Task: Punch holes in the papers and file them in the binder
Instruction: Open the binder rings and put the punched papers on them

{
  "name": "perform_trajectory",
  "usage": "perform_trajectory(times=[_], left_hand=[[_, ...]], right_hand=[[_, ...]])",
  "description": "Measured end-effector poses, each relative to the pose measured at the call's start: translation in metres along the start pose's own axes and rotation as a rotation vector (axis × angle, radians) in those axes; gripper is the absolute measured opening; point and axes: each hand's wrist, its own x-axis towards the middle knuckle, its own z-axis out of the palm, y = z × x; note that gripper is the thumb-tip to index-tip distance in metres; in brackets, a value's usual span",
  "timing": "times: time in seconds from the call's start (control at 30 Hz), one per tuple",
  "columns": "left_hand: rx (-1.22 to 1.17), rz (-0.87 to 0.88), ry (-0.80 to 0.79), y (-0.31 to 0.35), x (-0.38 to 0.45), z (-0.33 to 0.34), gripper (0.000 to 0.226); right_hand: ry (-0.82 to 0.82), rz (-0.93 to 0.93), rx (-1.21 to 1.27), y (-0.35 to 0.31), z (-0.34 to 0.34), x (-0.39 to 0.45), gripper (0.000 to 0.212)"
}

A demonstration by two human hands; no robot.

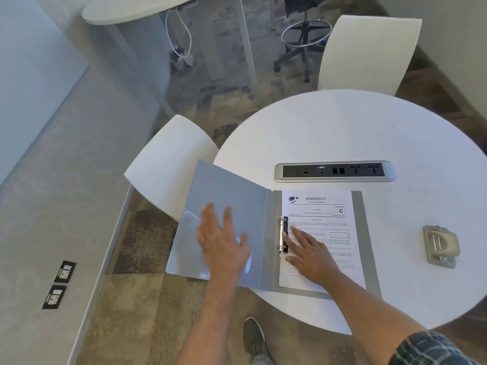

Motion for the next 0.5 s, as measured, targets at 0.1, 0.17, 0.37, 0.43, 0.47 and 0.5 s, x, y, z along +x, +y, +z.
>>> perform_trajectory(times=[0.1, 0.17, 0.37, 0.43, 0.47, 0.5], left_hand=[[0.071, -0.284, 0.01, -0.025, 0.017, -0.039, 0.108], [0.01, -0.446, -0.048, -0.04, 0.025, -0.057, 0.121], [-0.371, -0.468, -0.236, -0.033, 0.023, -0.09, 0.048], [-0.507, -0.388, -0.218, -0.019, 0.019, -0.103, 0.026], [-0.567, -0.352, -0.231, -0.012, 0.018, -0.107, 0.017], [-0.643, -0.319, -0.27, -0.006, 0.018, -0.109, 0.014]], right_hand=[[-0.052, -0.003, -0.002, 0.003, -0.004, 0.002, 0.069], [-0.067, -0.005, 0.001, 0.003, -0.004, 0.003, 0.07], [-0.099, -0.013, -0.001, 0.0, -0.012, 0.001, 0.072], [-0.12, -0.013, 0.023, 0.0, -0.02, 0.002, 0.075], [-0.115, -0.003, 0.065, 0.0, -0.025, 0.001, 0.076], [-0.099, 0.018, 0.158, -0.001, -0.032, 0.0, 0.078]])
